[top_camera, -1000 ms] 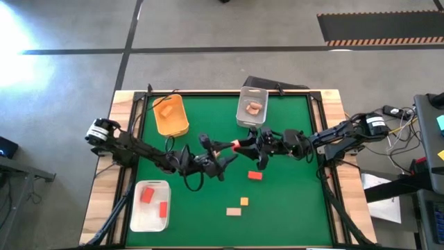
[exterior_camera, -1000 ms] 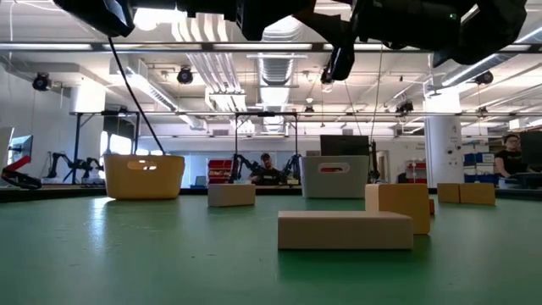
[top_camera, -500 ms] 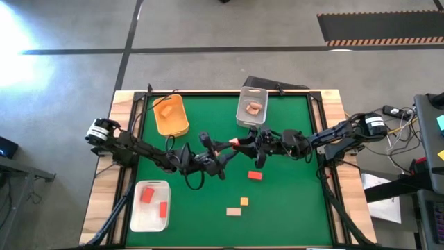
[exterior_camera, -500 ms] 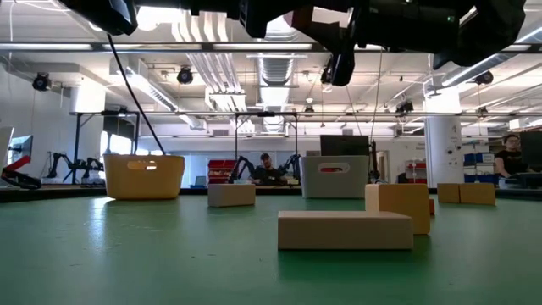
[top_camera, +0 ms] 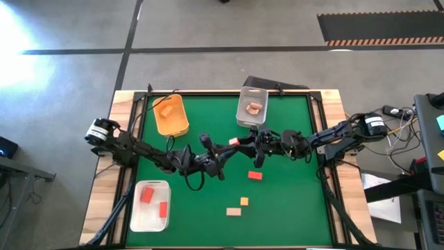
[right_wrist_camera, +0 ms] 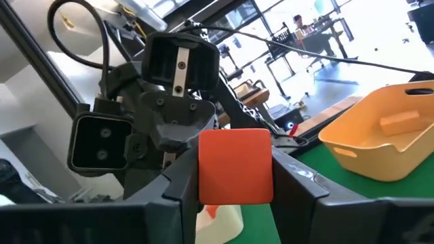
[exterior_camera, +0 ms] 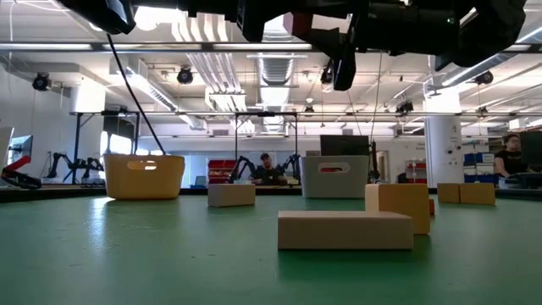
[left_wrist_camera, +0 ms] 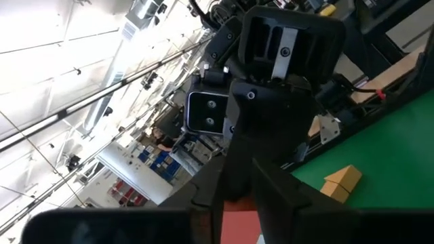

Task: Sort & place blocks by color
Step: Put the orange block into the white bin

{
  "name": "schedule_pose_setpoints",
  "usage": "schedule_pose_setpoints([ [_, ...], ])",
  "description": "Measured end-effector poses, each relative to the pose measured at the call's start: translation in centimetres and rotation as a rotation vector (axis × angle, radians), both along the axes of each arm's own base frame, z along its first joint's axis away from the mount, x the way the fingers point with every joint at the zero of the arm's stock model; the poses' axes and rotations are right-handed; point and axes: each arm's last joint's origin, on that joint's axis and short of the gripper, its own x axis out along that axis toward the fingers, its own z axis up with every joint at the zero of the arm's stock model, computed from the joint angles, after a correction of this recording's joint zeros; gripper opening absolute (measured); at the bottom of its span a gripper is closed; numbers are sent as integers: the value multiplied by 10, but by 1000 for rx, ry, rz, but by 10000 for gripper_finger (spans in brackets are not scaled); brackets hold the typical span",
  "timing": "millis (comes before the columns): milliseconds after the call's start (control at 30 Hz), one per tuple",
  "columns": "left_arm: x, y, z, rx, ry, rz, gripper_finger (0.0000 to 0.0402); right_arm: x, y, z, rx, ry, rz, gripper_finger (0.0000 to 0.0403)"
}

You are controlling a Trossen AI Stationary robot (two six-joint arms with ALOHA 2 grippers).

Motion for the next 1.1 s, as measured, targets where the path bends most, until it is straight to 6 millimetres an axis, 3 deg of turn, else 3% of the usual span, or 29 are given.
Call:
schedule_pose_setpoints([
  [100,0,-1,-1,4,10,15,52,0,-1,0,-10,0,-9,121],
  [233,-5,-3,4,3,3,76,84,-1,-1,1,-14,-4,-8,121],
  [567,-4,2,0,7,57,138,242,-3,-2,5,-24,-21,-5,121],
  [700,-2,9,0,9,51,140,280,-3,-2,5,-23,-21,-5,121],
  [867,0,11,1,23,45,80,277,-3,-2,5,-22,-21,-5,121],
  [1100,0,13,1,22,44,84,224,-3,-2,5,-19,-21,-3,121],
])
